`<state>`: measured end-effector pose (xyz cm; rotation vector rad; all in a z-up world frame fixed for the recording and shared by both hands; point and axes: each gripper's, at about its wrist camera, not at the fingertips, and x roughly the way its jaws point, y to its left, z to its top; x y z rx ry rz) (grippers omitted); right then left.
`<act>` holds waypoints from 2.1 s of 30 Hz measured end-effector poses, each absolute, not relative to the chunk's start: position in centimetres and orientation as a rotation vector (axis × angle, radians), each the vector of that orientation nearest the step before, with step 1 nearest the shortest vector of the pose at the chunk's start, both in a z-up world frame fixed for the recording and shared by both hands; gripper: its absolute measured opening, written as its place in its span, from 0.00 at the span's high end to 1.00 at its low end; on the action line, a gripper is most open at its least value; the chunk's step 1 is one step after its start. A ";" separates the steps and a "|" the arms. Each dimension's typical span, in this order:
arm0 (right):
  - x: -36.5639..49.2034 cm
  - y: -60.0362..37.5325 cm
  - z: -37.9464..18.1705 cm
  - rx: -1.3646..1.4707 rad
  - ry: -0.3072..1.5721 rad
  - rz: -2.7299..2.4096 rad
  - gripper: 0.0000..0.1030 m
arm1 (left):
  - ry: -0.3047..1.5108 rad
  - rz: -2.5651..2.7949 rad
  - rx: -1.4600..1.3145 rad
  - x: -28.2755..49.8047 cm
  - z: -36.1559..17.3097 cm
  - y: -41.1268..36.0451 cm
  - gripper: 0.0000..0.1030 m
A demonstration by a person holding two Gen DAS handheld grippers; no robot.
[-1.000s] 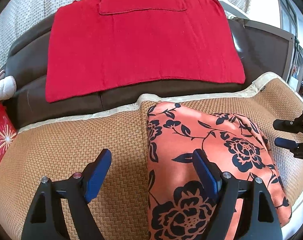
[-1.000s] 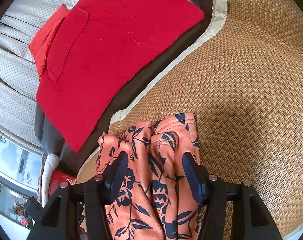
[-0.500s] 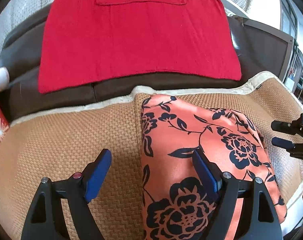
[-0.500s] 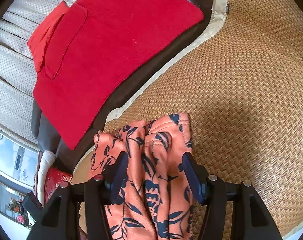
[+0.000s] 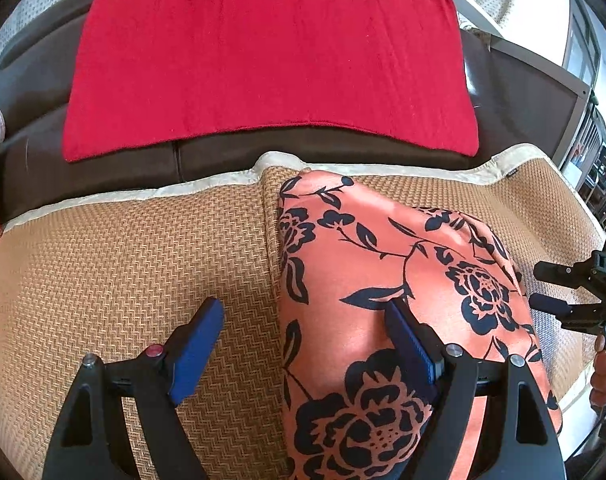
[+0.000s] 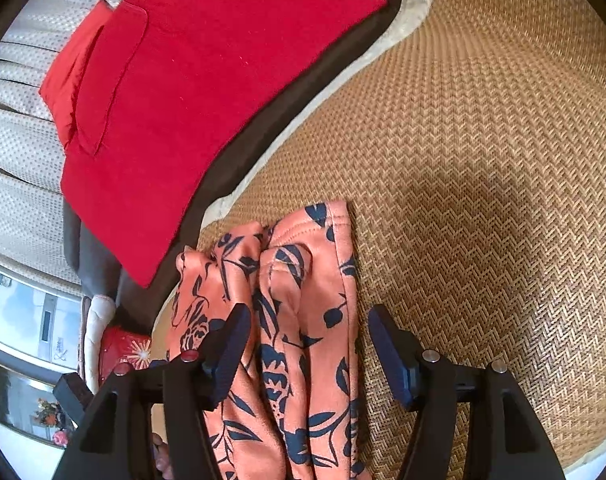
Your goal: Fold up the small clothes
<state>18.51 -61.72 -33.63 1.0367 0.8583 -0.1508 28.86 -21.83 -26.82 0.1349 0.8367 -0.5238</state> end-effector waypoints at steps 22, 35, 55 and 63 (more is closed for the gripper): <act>19.9 -61.5 -33.9 1.025 0.860 -0.134 0.37 | 0.826 -0.509 0.152 29.0 -26.7 -21.9 0.19; 19.1 -62.1 -34.1 1.035 0.861 -0.140 0.37 | 0.825 -0.508 0.156 29.1 -26.8 -22.0 0.19; 19.5 -61.8 -33.9 1.028 0.861 -0.130 0.37 | 0.822 -0.508 0.161 29.3 -27.0 -22.1 0.19; 19.9 -61.8 -33.8 1.024 0.864 -0.114 0.37 | 0.820 -0.507 0.163 29.4 -27.0 -22.1 0.19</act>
